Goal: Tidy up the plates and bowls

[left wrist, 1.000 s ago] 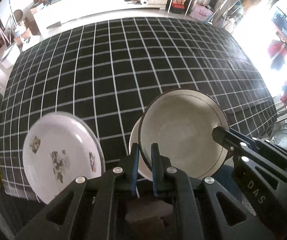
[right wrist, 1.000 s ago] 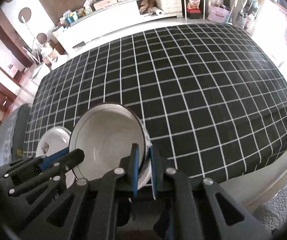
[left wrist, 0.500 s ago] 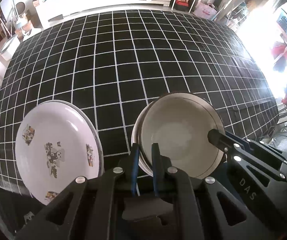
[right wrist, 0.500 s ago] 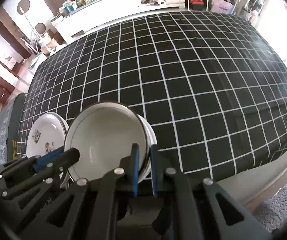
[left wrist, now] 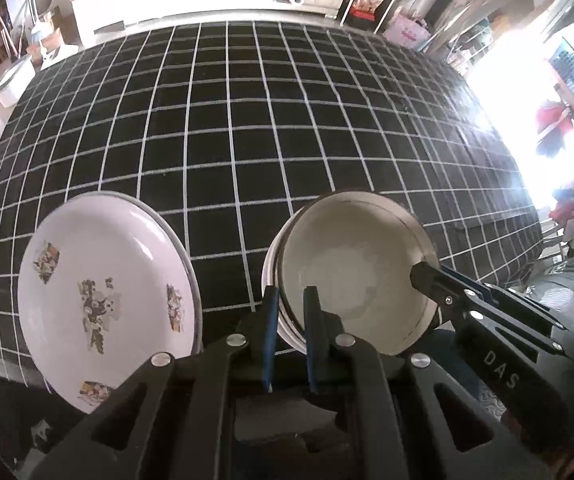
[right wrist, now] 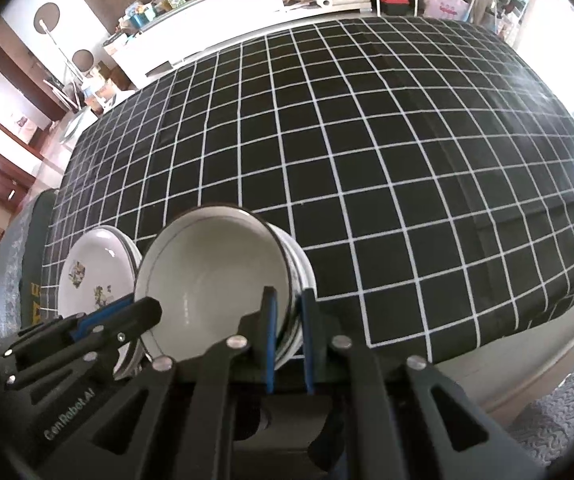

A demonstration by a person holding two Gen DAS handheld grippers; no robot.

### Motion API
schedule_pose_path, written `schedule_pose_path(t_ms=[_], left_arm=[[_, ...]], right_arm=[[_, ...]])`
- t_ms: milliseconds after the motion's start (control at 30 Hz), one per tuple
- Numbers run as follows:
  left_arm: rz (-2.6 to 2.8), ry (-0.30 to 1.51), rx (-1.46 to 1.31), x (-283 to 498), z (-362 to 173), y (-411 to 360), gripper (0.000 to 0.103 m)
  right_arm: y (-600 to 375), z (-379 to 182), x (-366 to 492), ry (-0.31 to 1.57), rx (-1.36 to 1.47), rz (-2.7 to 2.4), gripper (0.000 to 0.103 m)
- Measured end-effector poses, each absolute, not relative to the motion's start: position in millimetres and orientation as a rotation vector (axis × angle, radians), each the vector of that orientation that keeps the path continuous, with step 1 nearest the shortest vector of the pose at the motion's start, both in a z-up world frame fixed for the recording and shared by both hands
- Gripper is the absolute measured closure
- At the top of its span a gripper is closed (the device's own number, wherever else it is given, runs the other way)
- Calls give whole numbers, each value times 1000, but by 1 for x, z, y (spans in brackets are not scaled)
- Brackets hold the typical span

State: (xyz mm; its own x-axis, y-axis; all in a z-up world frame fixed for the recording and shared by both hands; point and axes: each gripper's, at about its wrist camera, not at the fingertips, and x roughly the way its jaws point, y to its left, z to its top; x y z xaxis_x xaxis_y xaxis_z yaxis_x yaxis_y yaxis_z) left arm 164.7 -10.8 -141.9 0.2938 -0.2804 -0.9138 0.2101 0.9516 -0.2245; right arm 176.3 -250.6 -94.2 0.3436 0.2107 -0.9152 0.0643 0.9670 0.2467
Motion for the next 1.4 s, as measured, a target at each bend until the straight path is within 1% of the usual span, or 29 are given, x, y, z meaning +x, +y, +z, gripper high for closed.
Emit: schedule_pose_path(t_ms=[133, 200, 233, 300, 367, 400, 467, 500, 567, 633, 700, 867, 933, 1200, 1267, 1400], left_arm=[[-328, 1194, -56, 162, -130, -7, 93], [-329, 1180, -64, 161, -124, -3, 93], [-331, 1177, -66, 161, -121, -1, 93], [-332, 1169, -70, 160, -116, 1, 86], [-331, 1162, -77, 160, -111, 5, 74], [-334, 1157, -80, 160, -110, 6, 71], [-350, 1147, -86, 157, -107, 9, 63], [-364, 1146, -91, 157, -107, 10, 60], [-405, 1147, -105, 155, -105, 11, 49], [-425, 1149, -109, 156, -107, 9, 46], [-420, 1154, -101, 157, -111, 7, 46], [-433, 1198, -108, 163, -129, 5, 46], [-436, 1221, -108, 167, -138, 3, 46], [-448, 1306, -128, 181, -177, 1, 45], [-454, 1319, -133, 183, -183, -1, 40], [-475, 1333, -137, 186, -190, -5, 40]], right_arm=[[-252, -81, 174, 1183, 209, 73, 86], [-255, -78, 175, 1181, 206, 66, 83], [-258, -76, 175, 1178, 205, 58, 79], [-262, -73, 174, 1172, 217, 49, 70], [-266, -69, 173, 1166, 226, 35, 59], [-267, -67, 172, 1162, 229, 30, 57], [-269, -66, 172, 1162, 249, 39, 50], [-270, -65, 173, 1161, 261, 45, 48], [-274, -65, 173, 1160, 287, 48, 46], [-275, -67, 174, 1161, 314, 61, 44], [-275, -70, 176, 1169, 337, 80, 41], [-268, -84, 182, 1196, 376, 118, 22], [-267, -89, 184, 1208, 382, 117, 19], [-267, -117, 196, 1269, 432, 121, 16], [-265, -124, 198, 1282, 431, 125, 16], [-259, -135, 202, 1306, 417, 132, 16]])
